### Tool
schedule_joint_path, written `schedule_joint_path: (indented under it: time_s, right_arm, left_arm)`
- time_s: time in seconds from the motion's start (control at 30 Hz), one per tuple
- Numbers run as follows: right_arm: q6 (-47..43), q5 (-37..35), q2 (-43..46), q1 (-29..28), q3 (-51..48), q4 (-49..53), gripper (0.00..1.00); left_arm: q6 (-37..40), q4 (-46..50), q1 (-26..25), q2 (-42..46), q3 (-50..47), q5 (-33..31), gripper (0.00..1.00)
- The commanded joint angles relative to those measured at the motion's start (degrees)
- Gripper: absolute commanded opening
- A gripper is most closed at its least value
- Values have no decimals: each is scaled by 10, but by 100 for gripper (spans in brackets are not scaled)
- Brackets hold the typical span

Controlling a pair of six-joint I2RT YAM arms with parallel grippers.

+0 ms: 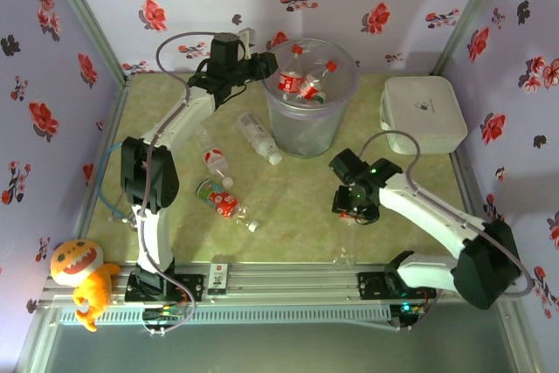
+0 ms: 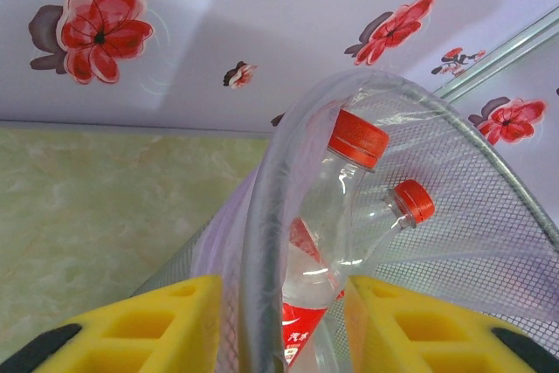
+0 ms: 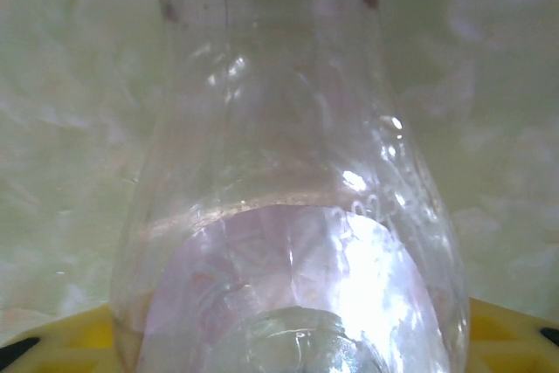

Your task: Put the plastic bottles in the bin

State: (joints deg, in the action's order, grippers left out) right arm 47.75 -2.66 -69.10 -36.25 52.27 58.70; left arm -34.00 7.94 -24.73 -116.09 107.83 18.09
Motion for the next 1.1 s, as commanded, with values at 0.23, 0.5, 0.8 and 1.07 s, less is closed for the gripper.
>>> schedule_joint_path:
  time_s: [0.23, 0.5, 0.8, 1.07]
  right_arm:
    - [-145, -113, 46, 111, 238, 96, 56]
    - [-285, -121, -51, 154, 475, 16, 55]
    - [-366, -51, -225, 166, 692, -110, 56]
    - [-353, 35, -350, 147, 799, -182, 54]
  left_arm:
    - [2, 0, 5, 3, 5, 14, 42]
    - [12, 28, 4, -3, 25, 14, 42]
    - [10, 41, 3, -8, 40, 14, 42]
    - [6, 43, 3, -13, 46, 14, 42]
